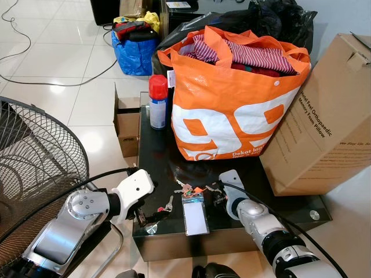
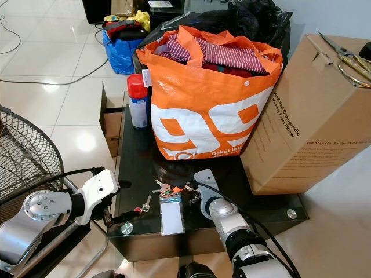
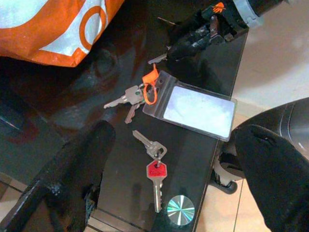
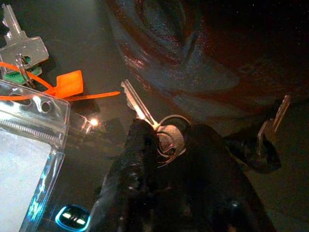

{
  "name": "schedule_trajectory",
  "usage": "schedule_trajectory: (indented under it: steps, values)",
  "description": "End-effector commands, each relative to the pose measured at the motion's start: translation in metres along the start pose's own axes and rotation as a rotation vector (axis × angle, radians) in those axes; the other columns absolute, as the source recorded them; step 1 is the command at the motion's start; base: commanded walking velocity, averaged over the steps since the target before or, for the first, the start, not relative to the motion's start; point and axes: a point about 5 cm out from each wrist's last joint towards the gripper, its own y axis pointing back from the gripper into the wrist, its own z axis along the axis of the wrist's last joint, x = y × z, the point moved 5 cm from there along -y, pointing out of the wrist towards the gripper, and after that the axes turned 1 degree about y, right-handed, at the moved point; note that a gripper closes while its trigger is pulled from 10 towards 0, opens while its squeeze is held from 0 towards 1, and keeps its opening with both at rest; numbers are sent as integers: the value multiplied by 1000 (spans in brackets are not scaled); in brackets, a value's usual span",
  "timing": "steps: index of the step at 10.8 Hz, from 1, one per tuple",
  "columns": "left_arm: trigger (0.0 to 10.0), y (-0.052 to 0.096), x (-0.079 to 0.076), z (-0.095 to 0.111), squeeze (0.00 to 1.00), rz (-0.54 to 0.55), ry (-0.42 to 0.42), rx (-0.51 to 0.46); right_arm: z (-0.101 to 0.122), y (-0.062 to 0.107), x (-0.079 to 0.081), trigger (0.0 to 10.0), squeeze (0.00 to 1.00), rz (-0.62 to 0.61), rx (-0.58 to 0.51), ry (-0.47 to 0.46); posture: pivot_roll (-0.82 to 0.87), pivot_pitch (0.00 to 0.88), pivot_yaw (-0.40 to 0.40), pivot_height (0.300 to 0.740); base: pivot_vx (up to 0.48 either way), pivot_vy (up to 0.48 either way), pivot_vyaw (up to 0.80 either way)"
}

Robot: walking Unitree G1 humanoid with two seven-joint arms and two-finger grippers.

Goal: Hang keys on a hook

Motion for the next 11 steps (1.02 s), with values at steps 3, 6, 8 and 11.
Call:
schedule_trajectory:
  steps: [3,6,8,11]
  values:
    - [10000,-2,-3,3,984,-13,-5,-6,-11,2,-3,0,0,-2,36,-20,-54,101,-111,740,0,0,0]
    - [10000,-3,-3,3,980,-7,-1,-10,-8,2,-7,0,0,-5,30,-19,-56,98,-119,740,0,0,0]
    - [10000,-4,-4,3,980,-3,4,-15,-8,4,-14,0,0,-16,21,-34,-59,91,-122,740,0,0,0]
    - [10000,-5,-3,7,980,20,8,-36,7,10,-17,0,0,25,-104,-178,-59,83,-120,740,0,0,0]
